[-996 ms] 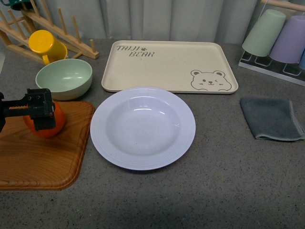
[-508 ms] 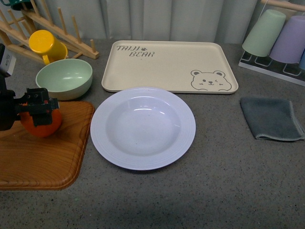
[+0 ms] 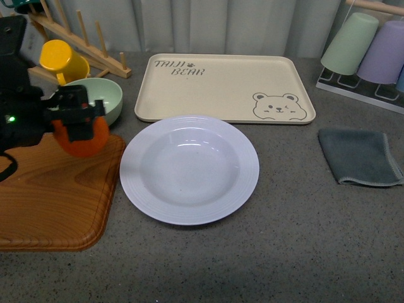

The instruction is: Place orange and plate with both arms

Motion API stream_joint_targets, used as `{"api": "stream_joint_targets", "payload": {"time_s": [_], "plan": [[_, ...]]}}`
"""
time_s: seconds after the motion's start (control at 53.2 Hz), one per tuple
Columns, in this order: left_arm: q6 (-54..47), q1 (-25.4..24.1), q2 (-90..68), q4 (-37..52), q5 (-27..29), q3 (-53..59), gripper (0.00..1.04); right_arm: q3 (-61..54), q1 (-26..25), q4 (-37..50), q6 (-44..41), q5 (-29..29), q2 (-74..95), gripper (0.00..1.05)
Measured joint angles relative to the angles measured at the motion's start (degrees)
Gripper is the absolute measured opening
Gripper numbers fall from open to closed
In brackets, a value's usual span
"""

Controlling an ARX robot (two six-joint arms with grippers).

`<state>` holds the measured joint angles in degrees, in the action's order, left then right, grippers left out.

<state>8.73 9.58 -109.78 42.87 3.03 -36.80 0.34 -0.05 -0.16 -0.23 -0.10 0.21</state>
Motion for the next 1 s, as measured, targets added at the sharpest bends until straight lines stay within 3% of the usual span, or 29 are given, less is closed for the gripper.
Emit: {"api": "stream_joint_targets", "payload": {"time_s": [0.489,0.996], "plan": [[5.9,15.4,-7.1,-3.0,3.7,-8.4,0.57,0.0,0.0,0.0,0.0,0.0,0.0,0.96],[7.5,18.7,-15.1,-2.6,5.2,-12.8,0.57,0.0,0.0,0.0,0.0,0.0,0.0,0.96]]}}
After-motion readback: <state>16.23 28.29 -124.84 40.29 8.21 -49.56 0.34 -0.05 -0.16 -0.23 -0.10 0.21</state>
